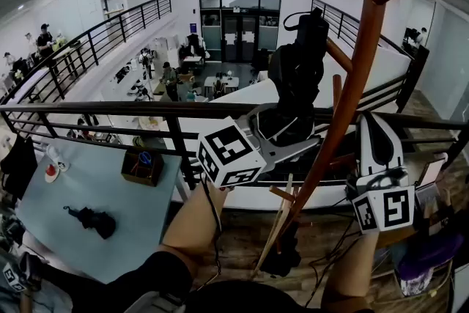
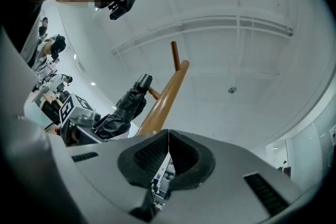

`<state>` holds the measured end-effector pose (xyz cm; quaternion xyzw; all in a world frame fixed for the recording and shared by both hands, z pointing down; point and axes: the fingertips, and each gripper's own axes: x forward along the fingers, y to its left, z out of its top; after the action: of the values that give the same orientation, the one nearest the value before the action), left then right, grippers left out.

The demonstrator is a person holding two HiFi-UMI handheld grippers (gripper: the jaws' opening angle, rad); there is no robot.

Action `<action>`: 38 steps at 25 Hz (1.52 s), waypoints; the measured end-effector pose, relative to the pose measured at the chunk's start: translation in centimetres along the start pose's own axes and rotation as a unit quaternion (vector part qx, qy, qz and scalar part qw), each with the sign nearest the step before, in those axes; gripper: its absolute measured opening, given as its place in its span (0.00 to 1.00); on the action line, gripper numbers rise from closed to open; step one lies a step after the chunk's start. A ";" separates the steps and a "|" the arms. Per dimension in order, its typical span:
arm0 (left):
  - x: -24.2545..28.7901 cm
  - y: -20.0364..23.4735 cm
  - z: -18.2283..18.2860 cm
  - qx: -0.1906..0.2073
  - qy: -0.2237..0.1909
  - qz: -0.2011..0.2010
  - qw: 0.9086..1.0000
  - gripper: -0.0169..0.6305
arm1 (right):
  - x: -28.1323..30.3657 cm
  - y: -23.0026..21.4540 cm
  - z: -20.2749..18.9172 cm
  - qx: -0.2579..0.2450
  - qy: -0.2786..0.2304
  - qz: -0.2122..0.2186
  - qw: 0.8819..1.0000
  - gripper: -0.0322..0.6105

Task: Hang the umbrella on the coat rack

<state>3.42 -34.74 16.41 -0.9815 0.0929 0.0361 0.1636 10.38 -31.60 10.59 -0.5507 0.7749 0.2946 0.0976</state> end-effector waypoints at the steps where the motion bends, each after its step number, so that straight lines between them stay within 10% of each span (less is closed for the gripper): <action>1: 0.1 -0.1 0.4 -0.003 -0.006 -0.009 1.000 0.39 | 0.0 0.0 0.0 -0.001 0.001 -0.002 1.000 0.10; 10: 0.1 -1.7 2.4 -0.029 -0.038 -0.110 0.993 0.39 | -0.7 -0.4 -0.1 -0.008 0.010 -0.020 1.000 0.10; 20: -3.4 -3.7 0.7 -0.052 -0.007 -0.287 0.956 0.39 | -1.1 -0.6 -0.2 -0.017 0.021 -0.040 0.999 0.10; 38: -6.1 -4.8 -2.4 -0.036 0.042 -0.362 0.931 0.39 | -1.2 -0.5 -0.4 -0.019 0.020 -0.045 0.999 0.10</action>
<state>-1.51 -30.07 20.80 -0.9544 -0.2634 -0.0633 0.1257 11.37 -31.02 11.27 -0.5923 0.7455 0.2934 0.0854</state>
